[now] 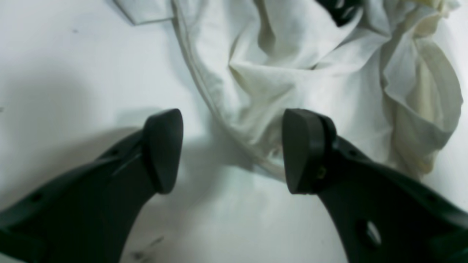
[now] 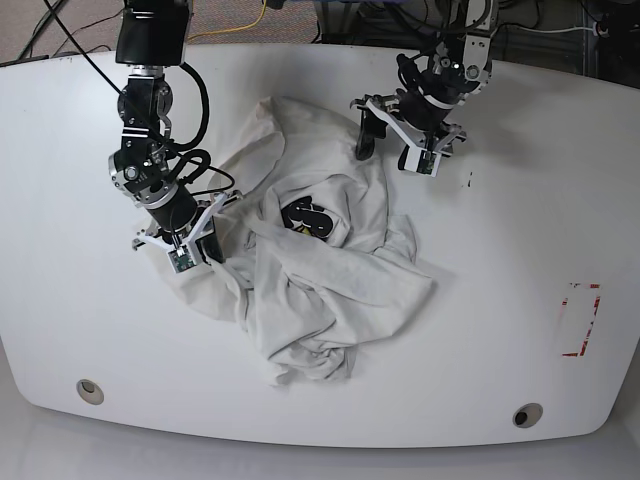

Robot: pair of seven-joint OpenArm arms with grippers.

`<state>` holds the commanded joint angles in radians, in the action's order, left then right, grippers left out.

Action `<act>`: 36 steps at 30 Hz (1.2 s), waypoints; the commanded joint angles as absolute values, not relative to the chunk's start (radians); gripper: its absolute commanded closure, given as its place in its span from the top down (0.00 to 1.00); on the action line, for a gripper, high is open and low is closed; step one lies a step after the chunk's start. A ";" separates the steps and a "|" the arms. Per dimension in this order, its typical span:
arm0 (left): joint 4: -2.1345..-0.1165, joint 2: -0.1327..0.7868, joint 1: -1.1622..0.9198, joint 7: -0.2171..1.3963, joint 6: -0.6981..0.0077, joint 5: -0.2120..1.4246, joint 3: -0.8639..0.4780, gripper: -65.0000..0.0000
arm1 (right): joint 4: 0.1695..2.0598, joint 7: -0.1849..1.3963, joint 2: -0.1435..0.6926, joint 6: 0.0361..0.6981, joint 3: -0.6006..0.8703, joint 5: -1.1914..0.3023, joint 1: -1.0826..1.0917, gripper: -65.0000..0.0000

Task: Layout the t-shirt on the table in an organized manner, then fold the t-shirt properly
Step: 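Grasp the t-shirt fabric with both grippers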

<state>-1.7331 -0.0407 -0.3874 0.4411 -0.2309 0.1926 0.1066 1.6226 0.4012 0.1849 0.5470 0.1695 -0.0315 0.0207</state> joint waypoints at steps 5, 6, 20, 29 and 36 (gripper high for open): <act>-1.673 -0.059 -0.346 0.443 -0.231 0.193 0.119 0.63 | 1.673 0.403 0.185 0.547 0.170 -0.031 -0.008 0.00; -1.659 -0.064 -0.340 0.443 -0.231 0.193 0.122 0.63 | 1.681 0.403 0.185 0.547 0.170 -0.031 -0.015 0.00; -1.549 -0.081 -0.242 0.444 -0.229 0.191 0.151 0.03 | 1.814 0.440 0.185 0.549 0.183 -0.031 -0.073 0.00; -1.592 -0.021 -0.107 0.608 -0.231 0.193 0.145 0.01 | 1.839 0.441 0.177 0.550 0.268 -0.038 -0.038 0.00; -1.725 0.035 0.012 0.734 -0.242 0.193 0.111 0.01 | 1.850 0.441 0.185 0.555 0.300 -0.035 0.012 0.00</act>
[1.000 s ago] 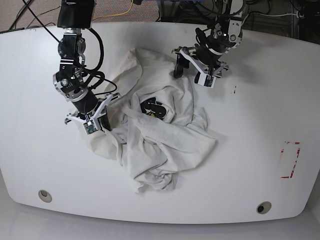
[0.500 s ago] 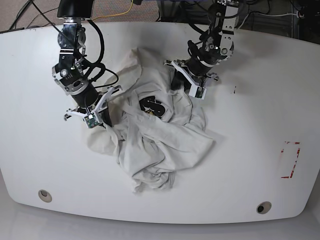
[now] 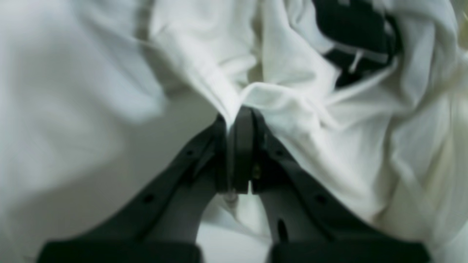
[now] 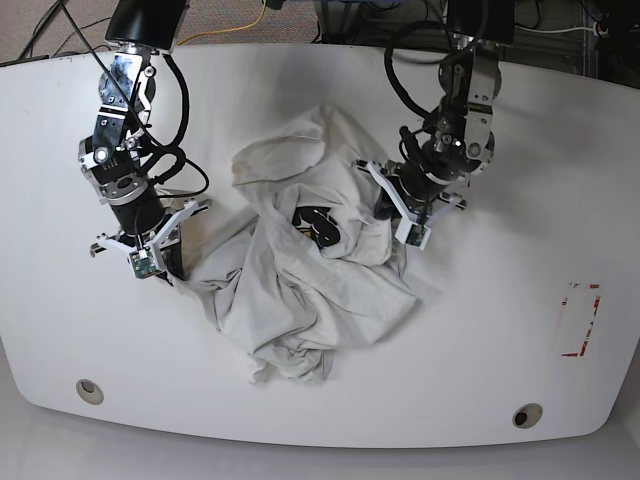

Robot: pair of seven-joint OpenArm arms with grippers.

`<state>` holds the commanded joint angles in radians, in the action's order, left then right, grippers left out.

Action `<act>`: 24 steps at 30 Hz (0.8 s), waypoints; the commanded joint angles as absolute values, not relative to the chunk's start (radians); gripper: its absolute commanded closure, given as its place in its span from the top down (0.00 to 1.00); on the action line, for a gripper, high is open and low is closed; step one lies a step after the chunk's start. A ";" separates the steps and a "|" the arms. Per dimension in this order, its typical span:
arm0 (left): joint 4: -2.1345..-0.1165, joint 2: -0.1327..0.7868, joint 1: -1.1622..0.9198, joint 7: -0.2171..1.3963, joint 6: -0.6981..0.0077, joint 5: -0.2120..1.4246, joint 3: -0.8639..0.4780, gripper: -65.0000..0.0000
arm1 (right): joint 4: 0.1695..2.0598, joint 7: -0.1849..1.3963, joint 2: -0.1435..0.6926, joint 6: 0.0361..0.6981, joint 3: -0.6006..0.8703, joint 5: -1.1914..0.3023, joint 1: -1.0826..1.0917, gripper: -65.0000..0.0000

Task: Layout the t-shirt on the table in an organized manner, then fold the t-shirt properly
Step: 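Grasp the t-shirt fabric with both grippers, then lift the t-shirt high and stretch it between both grippers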

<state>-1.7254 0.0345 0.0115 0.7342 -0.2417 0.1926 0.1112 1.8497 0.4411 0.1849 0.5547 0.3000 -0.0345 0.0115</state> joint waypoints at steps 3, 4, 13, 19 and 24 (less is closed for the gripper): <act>-1.781 0.051 0.073 0.780 -0.288 0.193 0.062 0.01 | 1.847 0.443 0.191 0.555 0.309 -0.033 0.041 0.00; -1.802 0.051 0.097 0.797 -0.306 0.193 0.048 0.01 | 1.847 0.443 0.200 0.555 0.315 -0.033 0.050 0.00; -1.949 0.076 0.351 0.978 -0.418 0.193 -0.056 0.01 | 1.847 0.539 0.219 0.556 0.323 -0.033 0.205 0.00; -1.980 0.073 0.522 1.053 -0.420 0.196 -0.117 0.01 | 1.848 0.590 0.268 0.556 0.349 -0.044 0.314 0.00; -1.980 0.081 0.661 1.095 -0.421 0.196 -0.180 0.01 | 1.860 0.650 0.305 0.558 0.349 -0.044 0.410 0.00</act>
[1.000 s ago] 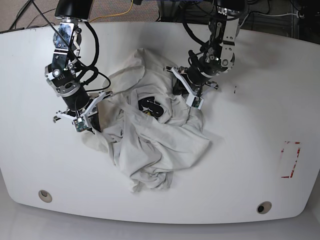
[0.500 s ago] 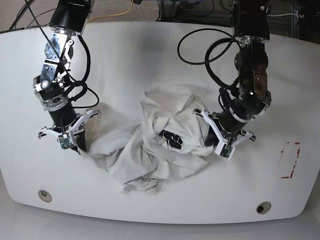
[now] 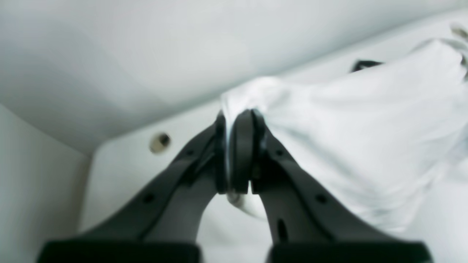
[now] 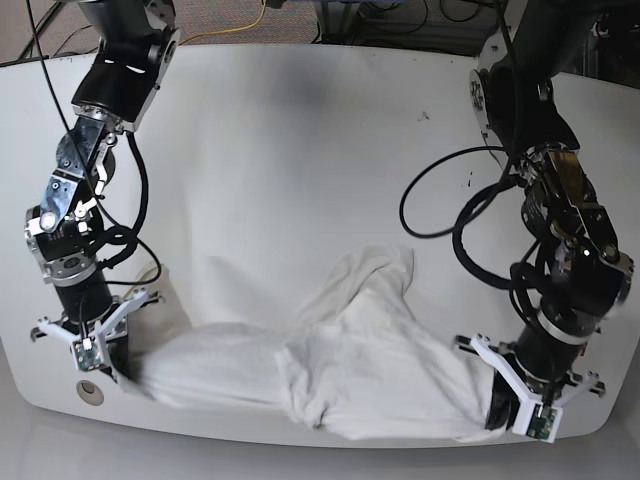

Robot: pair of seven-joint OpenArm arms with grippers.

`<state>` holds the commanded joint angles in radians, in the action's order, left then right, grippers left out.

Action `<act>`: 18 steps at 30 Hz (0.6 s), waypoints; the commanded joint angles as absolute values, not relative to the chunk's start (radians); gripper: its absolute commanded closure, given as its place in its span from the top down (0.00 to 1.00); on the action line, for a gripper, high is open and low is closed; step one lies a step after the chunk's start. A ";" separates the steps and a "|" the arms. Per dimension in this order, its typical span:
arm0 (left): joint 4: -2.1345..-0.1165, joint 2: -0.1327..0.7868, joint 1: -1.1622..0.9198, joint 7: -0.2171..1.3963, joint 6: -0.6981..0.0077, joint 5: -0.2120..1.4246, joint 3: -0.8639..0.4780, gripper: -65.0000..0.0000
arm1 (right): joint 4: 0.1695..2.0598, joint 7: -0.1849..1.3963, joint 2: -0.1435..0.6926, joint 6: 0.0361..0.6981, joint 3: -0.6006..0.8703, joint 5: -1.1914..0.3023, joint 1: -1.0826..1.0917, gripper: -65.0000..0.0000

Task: Layout the t-shirt on the table in an organized manner, then fold the t-shirt properly
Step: 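Lift the t-shirt high and stretch it between both grippers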

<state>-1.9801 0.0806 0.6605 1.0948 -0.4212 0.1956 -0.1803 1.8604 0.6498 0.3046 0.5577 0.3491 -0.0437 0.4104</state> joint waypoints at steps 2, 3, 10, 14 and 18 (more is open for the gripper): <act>-1.985 0.081 0.722 1.124 -0.421 0.196 -0.217 0.01 | 1.871 0.680 0.323 0.564 0.349 -0.044 0.453 0.00; -1.986 0.081 0.754 1.141 -0.421 0.196 -0.231 0.01 | 1.877 0.696 0.331 0.575 0.351 -0.044 0.475 0.00; -1.979 0.081 0.981 1.198 -0.421 0.193 -0.283 0.01 | 1.911 0.780 0.384 0.613 0.348 -0.044 0.613 0.00; -1.974 0.082 1.089 1.202 -0.421 0.191 -0.283 0.01 | 1.908 0.817 0.397 0.613 0.343 -0.044 0.699 0.00; -1.943 0.096 1.210 1.228 -0.421 0.191 -0.283 0.01 | 1.905 0.854 0.397 0.613 0.340 -0.044 0.797 0.00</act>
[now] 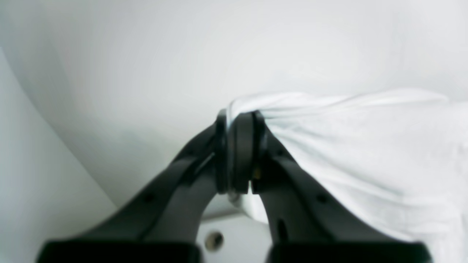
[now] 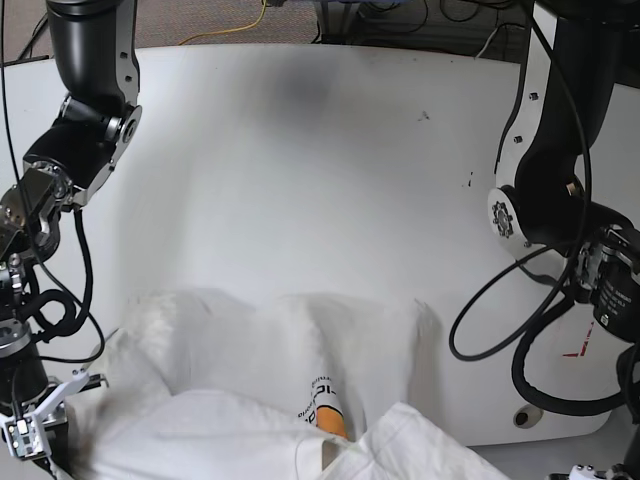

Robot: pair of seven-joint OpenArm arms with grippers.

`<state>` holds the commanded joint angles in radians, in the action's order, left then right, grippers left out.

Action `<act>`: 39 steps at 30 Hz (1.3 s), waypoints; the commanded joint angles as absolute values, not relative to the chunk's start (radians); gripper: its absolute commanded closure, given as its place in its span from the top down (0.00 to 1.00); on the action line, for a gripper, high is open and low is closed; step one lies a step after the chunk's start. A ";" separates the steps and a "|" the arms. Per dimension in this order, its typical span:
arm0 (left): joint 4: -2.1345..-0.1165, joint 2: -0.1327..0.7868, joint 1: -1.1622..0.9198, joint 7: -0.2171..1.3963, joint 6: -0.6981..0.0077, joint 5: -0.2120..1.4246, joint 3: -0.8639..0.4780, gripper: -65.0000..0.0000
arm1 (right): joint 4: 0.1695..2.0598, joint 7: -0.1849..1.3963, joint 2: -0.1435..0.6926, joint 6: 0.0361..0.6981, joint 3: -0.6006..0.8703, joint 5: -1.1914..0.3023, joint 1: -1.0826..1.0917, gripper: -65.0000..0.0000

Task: Layout the t-shirt on the table in an organized manner, then fold the t-shirt properly
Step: 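Lift the t-shirt high and stretch it between both grippers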

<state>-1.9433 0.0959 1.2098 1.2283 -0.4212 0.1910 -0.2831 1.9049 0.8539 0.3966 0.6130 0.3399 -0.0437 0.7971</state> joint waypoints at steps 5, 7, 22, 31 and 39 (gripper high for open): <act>-1.857 0.096 1.343 1.231 -0.421 0.191 -0.283 0.01 | 1.903 0.911 0.397 0.621 0.326 -0.042 0.920 0.00; -1.797 0.097 1.403 1.231 -0.421 0.191 -0.285 0.01 | 1.903 0.938 0.404 0.645 0.298 -0.035 0.966 0.00; -1.793 0.131 1.233 1.270 -0.423 0.196 -0.332 0.01 | 2.008 0.980 0.452 0.670 0.297 -0.042 0.682 0.00; -1.903 0.130 0.872 1.271 -0.423 0.282 -0.355 0.01 | 2.018 0.940 0.312 0.698 0.464 -0.041 0.318 0.00; -1.946 0.136 0.516 1.270 -0.423 0.386 -0.440 0.01 | 2.020 0.935 0.182 0.698 0.526 -0.042 0.033 0.00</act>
<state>-1.9463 0.1358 0.5163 1.2697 -0.4227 0.3859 -0.4396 2.0200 0.9352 0.1818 0.6981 0.5255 -0.0422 0.0330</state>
